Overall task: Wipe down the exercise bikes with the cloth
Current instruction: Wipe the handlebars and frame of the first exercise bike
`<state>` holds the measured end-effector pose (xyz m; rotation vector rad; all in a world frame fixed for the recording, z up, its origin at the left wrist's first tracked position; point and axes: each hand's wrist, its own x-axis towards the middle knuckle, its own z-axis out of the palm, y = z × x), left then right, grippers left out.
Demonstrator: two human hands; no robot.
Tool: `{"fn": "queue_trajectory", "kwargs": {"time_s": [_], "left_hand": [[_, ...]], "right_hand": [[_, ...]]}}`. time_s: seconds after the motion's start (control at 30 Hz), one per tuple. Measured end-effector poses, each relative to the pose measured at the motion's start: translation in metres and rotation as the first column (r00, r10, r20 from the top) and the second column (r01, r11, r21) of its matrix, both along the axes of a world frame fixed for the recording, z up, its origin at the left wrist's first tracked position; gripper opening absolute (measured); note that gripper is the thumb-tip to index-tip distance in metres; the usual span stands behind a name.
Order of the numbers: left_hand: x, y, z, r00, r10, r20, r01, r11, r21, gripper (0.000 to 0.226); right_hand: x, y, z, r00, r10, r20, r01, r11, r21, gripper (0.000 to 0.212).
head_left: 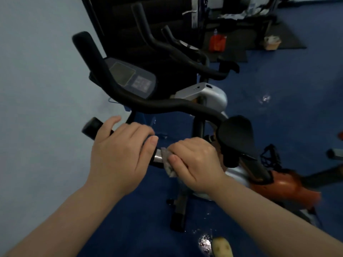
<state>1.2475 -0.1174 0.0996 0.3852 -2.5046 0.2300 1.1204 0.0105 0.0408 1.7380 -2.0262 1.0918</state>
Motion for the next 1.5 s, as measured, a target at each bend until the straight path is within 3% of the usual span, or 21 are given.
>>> {"fn": "queue_trajectory", "kwargs": {"time_s": [0.13, 0.23, 0.27, 0.33, 0.4, 0.47, 0.57, 0.6, 0.73, 0.9, 0.97, 1.03, 1.07, 1.13, 1.2, 1.27, 1.33, 1.4, 1.43, 1.5], "left_hand": [[-0.008, 0.0, -0.008, 0.993, 0.121, 0.015, -0.117, 0.978, -0.171, 0.053], [-0.011, -0.002, -0.008, 0.993, 0.118, -0.024, -0.121, 0.97, -0.21, 0.053], [-0.012, -0.002, -0.008, 0.993, 0.113, -0.036, -0.118, 0.968, -0.221, 0.053], [-0.012, -0.002, -0.009, 0.994, 0.102, -0.05, -0.11, 0.969, -0.223, 0.053], [-0.012, -0.002, -0.01, 0.995, 0.093, -0.045, -0.101, 0.969, -0.226, 0.052], [-0.011, -0.002, -0.011, 0.995, 0.095, -0.032, -0.099, 0.97, -0.223, 0.053], [-0.009, -0.002, -0.011, 0.996, 0.091, -0.02, -0.093, 0.973, -0.212, 0.053], [-0.009, -0.002, -0.01, 0.996, 0.093, -0.012, -0.094, 0.973, -0.212, 0.054], [-0.009, -0.001, -0.009, 0.996, 0.089, 0.008, -0.085, 0.975, -0.207, 0.054], [-0.008, -0.004, -0.01, 0.997, 0.077, 0.008, -0.073, 0.973, -0.219, 0.054], [-0.009, -0.003, -0.009, 0.996, 0.085, 0.018, -0.079, 0.973, -0.215, 0.054], [-0.008, -0.002, -0.01, 0.996, 0.083, 0.019, -0.077, 0.974, -0.212, 0.053], [-0.008, -0.002, -0.01, 0.997, 0.08, 0.011, -0.076, 0.974, -0.213, 0.053], [-0.009, -0.003, -0.009, 0.997, 0.077, 0.012, -0.072, 0.973, -0.219, 0.053], [-0.009, -0.004, -0.01, 0.997, 0.077, 0.016, -0.072, 0.972, -0.226, 0.052], [-0.009, -0.005, -0.01, 0.997, 0.078, 0.02, -0.072, 0.972, -0.223, 0.052], [-0.009, -0.004, -0.011, 0.997, 0.08, 0.019, -0.074, 0.973, -0.218, 0.053], [-0.01, -0.004, -0.011, 0.997, 0.078, 0.002, -0.075, 0.973, -0.216, 0.052], [-0.01, -0.004, -0.01, 0.997, 0.076, -0.004, -0.075, 0.973, -0.216, 0.052], [-0.01, -0.004, -0.01, 0.998, 0.07, -0.009, -0.07, 0.973, -0.218, 0.052]], "right_hand": [[-0.018, -0.006, -0.007, 0.998, 0.024, 0.061, -0.014, 0.988, -0.153, 0.035], [0.011, -0.005, -0.016, 0.918, -0.113, 0.379, 0.209, 0.952, -0.222, 0.031], [0.028, -0.006, -0.017, 0.823, -0.164, 0.544, 0.322, 0.924, -0.208, 0.03], [0.058, -0.013, -0.009, 0.497, -0.173, 0.85, 0.5, 0.858, -0.118, 0.039], [0.064, -0.025, -0.001, 0.194, -0.135, 0.972, 0.536, 0.844, 0.01, 0.056], [0.044, -0.032, 0.006, 0.017, -0.163, 0.986, 0.527, 0.84, 0.13, 0.06], [0.008, -0.031, 0.021, -0.119, -0.128, 0.985, 0.466, 0.868, 0.169, 0.021], [0.003, -0.032, 0.02, -0.121, -0.126, 0.985, 0.451, 0.877, 0.168, 0.017], [0.014, -0.031, 0.01, -0.083, -0.144, 0.986, 0.479, 0.862, 0.166, 0.033], [-0.004, -0.039, 0.025, -0.109, -0.204, 0.973, 0.447, 0.864, 0.231, 0.042], [-0.007, -0.037, 0.025, -0.062, -0.221, 0.973, 0.448, 0.865, 0.225, 0.036], [0.004, -0.03, 0.022, -0.006, -0.209, 0.978, 0.455, 0.87, 0.189, 0.014], [0.013, -0.027, 0.019, 0.012, -0.186, 0.982, 0.466, 0.87, 0.159, 0.016], [0.035, -0.023, 0.012, 0.071, -0.176, 0.982, 0.479, 0.869, 0.121, 0.049], [0.053, -0.024, 0.011, 0.113, -0.201, 0.973, 0.513, 0.851, 0.117, 0.062], [0.049, -0.027, 0.009, 0.058, -0.191, 0.98, 0.518, 0.845, 0.134, 0.056], [0.021, -0.033, 0.011, -0.052, -0.242, 0.969, 0.479, 0.845, 0.237, 0.042], [-0.005, -0.036, 0.02, -0.122, -0.27, 0.955, 0.421, 0.857, 0.296, 0.042], [-0.012, -0.038, 0.022, -0.131, -0.284, 0.95, 0.393, 0.865, 0.313, 0.045], [-0.009, -0.036, 0.02, -0.048, -0.332, 0.942, 0.394, 0.861, 0.323, 0.044]]}}
